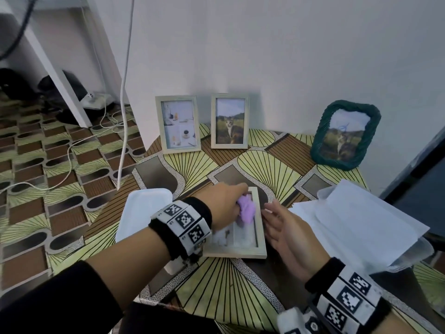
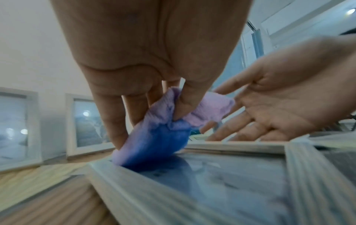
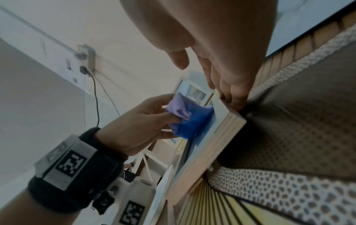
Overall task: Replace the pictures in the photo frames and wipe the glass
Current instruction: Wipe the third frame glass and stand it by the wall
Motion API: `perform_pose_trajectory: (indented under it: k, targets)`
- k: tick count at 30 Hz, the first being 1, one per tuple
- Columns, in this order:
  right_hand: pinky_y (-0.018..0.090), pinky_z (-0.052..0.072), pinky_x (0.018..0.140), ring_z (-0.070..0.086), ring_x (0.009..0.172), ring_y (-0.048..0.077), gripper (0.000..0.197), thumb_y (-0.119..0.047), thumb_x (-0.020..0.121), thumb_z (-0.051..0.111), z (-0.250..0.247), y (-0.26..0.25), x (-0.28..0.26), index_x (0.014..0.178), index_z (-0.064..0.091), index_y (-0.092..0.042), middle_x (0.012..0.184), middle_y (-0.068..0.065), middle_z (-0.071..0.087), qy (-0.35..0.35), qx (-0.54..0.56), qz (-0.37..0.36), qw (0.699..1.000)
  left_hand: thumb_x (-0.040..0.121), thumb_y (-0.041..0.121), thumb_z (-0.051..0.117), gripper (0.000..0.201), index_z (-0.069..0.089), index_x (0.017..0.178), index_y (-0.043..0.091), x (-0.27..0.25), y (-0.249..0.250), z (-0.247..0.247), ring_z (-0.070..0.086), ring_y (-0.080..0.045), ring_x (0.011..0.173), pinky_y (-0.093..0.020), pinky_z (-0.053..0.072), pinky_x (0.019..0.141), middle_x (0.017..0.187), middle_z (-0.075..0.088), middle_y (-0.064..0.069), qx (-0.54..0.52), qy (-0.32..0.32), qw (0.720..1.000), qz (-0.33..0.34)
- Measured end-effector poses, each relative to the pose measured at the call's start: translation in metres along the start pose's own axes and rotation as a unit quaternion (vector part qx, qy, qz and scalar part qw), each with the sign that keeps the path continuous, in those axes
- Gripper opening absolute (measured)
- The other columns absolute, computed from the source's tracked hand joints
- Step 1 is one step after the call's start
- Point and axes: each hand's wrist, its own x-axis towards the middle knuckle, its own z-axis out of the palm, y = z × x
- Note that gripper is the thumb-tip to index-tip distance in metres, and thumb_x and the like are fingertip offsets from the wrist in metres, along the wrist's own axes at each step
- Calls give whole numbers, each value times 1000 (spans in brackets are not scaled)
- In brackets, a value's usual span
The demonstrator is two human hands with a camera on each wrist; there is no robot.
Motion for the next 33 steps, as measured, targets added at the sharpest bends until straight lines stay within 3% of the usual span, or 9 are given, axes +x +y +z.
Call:
perform_pose_trajectory:
  k: [3, 10, 13, 16, 19, 22, 24, 28, 33]
  targets:
    - [24, 47, 81, 69, 97, 1, 18, -25, 101, 49, 2, 2, 1, 109, 66, -25, 108, -9, 74, 0, -44, -20, 999, 96, 12, 43, 15, 49, 104, 23, -13, -19, -15, 62, -21, 79, -39, 55, 73, 89, 66, -3, -49, 69, 996, -15]
    - [12, 49, 65, 64, 88, -12, 50, -25, 94, 61, 15, 7, 2, 142, 46, -29, 112, -29, 56, 0, -194, -57, 979, 95, 10, 46, 38, 52, 126, 30, -76, -82, -48, 61, -6, 89, -17, 45, 74, 105, 69, 9, -91, 204, 974, -45]
    - [26, 45, 91, 57, 109, 1, 53, -27, 93, 61, 22, 5, 1, 143, 45, -31, 122, -22, 57, 4, -221, -58, 974, 93, 5, 43, 48, 47, 134, 30, -101, -105, -46, 61, -12, 97, -22, 47, 79, 114, 69, 5, -26, 175, 981, -80]
    - [33, 45, 98, 58, 111, 6, 53, -23, 92, 61, 28, 6, 0, 142, 45, -31, 120, -20, 59, 3, -238, -65, 969, 94, 7, 42, 53, 34, 143, 25, -120, -122, -30, 62, -25, 107, -36, 49, 90, 124, 65, -6, 13, 66, 988, -138]
    - [38, 44, 105, 58, 114, 10, 55, -24, 91, 62, 29, 7, -1, 142, 45, -31, 122, -17, 60, 2, -260, -69, 963, 90, 17, 54, 62, 22, 142, 28, -134, -125, -13, 64, -28, 90, -31, 47, 77, 112, 66, -11, 20, -58, 984, -165]
    - [39, 42, 108, 55, 119, 11, 57, -25, 92, 62, 27, 8, -2, 145, 43, -30, 134, -11, 55, 2, -262, -61, 963, 88, 21, 57, 57, 23, 133, 31, -140, -125, -9, 60, -23, 71, -30, 46, 66, 93, 64, -6, 1, -89, 981, -172]
    - [37, 45, 105, 56, 119, 8, 54, -24, 92, 61, 25, 9, -3, 143, 45, -30, 133, -13, 57, -6, -257, -57, 965, 89, 20, 56, 51, 24, 129, 28, -139, -123, -14, 59, -25, 71, -32, 47, 67, 82, 60, -4, 7, -85, 983, -165]
    - [11, 49, 66, 64, 91, -11, 39, -17, 93, 60, 21, 7, -1, 128, 55, -32, 114, -21, 64, 4, -238, -74, 968, 90, 14, 47, 40, 28, 122, 28, -134, -107, -29, 55, -26, 65, -41, 50, 64, 77, 55, -1, 35, -60, 988, -138]
    - [46, 49, 101, 60, 115, 21, 31, -22, 89, 64, 20, -5, 1, 119, 60, -28, 124, 2, 63, 43, -232, -55, 970, 91, 27, 47, 32, 49, 123, 30, -115, -76, -30, 57, -11, 90, -27, 43, 79, 98, 61, 11, 51, 54, 993, -93]
